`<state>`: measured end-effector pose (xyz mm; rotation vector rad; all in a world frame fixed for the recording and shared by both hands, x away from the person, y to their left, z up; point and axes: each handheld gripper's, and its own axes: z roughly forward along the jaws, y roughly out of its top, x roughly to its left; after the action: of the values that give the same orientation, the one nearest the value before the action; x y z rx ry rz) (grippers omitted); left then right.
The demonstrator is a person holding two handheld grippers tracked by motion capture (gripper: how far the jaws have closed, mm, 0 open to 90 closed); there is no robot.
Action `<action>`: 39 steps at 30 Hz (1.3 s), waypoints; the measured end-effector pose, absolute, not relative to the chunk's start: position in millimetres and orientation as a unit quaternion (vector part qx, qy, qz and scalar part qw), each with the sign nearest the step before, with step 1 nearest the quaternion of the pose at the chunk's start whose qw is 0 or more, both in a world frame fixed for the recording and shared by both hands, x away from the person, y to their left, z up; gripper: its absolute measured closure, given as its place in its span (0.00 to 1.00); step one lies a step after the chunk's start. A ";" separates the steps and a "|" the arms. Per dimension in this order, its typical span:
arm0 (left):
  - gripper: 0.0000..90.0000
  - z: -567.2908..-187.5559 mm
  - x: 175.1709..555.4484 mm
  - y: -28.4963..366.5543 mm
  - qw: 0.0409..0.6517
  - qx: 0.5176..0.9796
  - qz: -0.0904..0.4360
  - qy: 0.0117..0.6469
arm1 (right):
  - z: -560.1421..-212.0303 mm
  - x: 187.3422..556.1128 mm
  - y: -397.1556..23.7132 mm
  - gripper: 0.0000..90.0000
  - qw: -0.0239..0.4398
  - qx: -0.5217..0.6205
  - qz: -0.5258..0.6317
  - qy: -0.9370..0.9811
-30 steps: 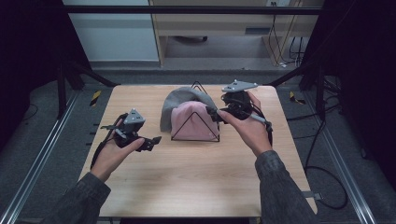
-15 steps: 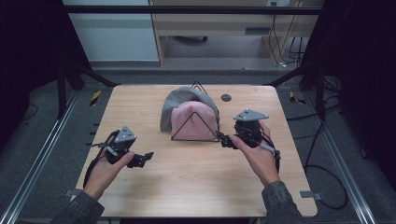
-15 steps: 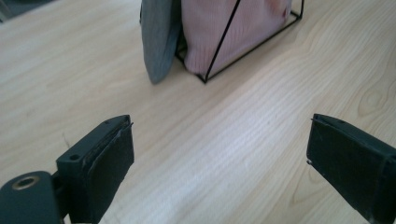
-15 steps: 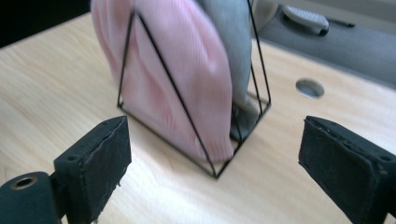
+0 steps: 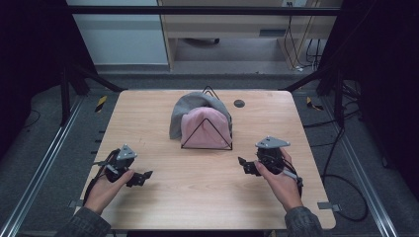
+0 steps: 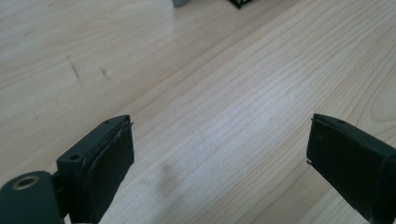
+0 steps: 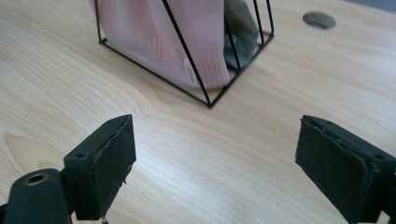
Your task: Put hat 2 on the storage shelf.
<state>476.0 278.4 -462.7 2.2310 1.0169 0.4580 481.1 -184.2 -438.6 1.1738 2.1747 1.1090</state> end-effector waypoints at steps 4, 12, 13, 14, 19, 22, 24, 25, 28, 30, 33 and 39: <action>0.08 -469.3 475.6 284.4 0.309 0.850 0.169 0.392 | -448.3 477.7 -190.8 0.14 0.215 0.428 0.395 0.784; 0.08 -476.9 476.6 291.6 0.310 0.846 0.162 0.402 | -477.5 474.1 -207.2 0.13 0.192 0.451 0.379 0.785; 0.08 -478.6 476.7 292.3 0.309 0.847 0.159 0.403 | -480.1 473.8 -208.2 0.13 0.189 0.454 0.377 0.785; 0.08 -480.3 476.6 293.0 0.307 0.848 0.157 0.402 | -482.4 473.4 -209.4 0.13 0.186 0.457 0.373 0.786; 0.07 -491.3 478.1 298.8 0.296 0.850 0.145 0.410 | -488.7 472.5 -217.7 0.13 0.174 0.473 0.373 0.779; 0.07 -493.4 479.0 300.1 0.295 0.849 0.140 0.415 | -493.4 473.9 -222.6 0.13 0.174 0.481 0.370 0.775; 0.07 -494.8 480.4 300.8 0.293 0.850 0.141 0.415 | -494.5 473.9 -223.6 0.13 0.172 0.489 0.371 0.771; 0.06 -494.9 480.9 300.7 0.294 0.848 0.139 0.418 | -495.4 474.6 -225.5 0.12 0.172 0.491 0.372 0.769; 0.05 -495.6 482.4 301.2 0.293 0.850 0.142 0.415 | -496.7 475.7 -227.8 0.12 0.171 0.504 0.374 0.760; 0.04 -497.1 482.2 300.8 0.291 0.852 0.149 0.409 | -497.3 476.0 -227.3 0.12 0.173 0.505 0.370 0.761; 0.00 -499.7 481.3 299.4 0.295 0.852 0.154 0.404 | -498.2 476.8 -224.3 0.11 0.174 0.502 0.370 0.762; 0.00 -502.0 480.2 298.9 0.308 0.847 0.159 0.402 | -501.0 477.4 -220.7 0.10 0.168 0.502 0.361 0.768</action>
<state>480.2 298.9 -502.0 2.2409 1.0642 0.4202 477.4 -220.7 -501.0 1.4277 2.1836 1.0266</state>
